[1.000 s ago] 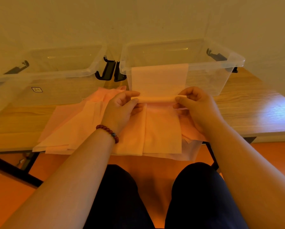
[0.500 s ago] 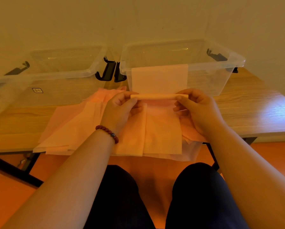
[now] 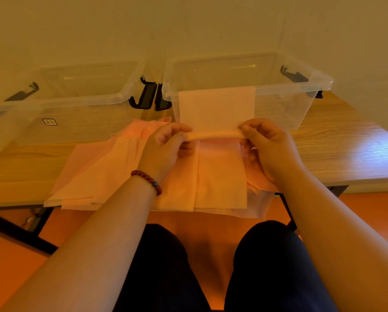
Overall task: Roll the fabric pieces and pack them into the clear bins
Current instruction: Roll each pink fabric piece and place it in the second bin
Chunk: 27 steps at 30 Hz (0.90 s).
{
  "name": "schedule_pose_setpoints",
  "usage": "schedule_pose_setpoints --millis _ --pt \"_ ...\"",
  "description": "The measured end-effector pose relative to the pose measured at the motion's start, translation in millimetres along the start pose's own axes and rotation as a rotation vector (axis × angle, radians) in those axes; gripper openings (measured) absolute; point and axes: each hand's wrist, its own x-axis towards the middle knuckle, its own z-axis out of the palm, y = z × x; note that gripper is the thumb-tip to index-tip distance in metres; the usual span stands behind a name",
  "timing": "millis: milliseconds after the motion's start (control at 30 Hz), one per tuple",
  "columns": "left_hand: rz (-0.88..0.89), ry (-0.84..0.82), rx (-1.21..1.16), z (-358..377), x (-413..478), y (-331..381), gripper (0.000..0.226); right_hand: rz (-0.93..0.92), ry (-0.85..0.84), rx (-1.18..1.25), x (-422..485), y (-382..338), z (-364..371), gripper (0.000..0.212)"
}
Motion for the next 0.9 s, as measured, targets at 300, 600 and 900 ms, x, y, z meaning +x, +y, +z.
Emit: schedule_pose_setpoints --millis 300,600,900 --pt "-0.010 0.018 0.049 -1.0 1.9 -4.6 0.012 0.010 -0.014 -0.013 -1.2 -0.5 -2.6 0.008" --pt "0.019 -0.004 0.022 1.1 1.3 -3.4 0.015 0.011 -0.011 0.024 2.3 0.9 -2.9 0.009" --pt "0.011 -0.027 -0.033 0.0 -0.5 -1.5 0.020 0.006 -0.058 0.023 0.1 0.9 -5.5 0.012"
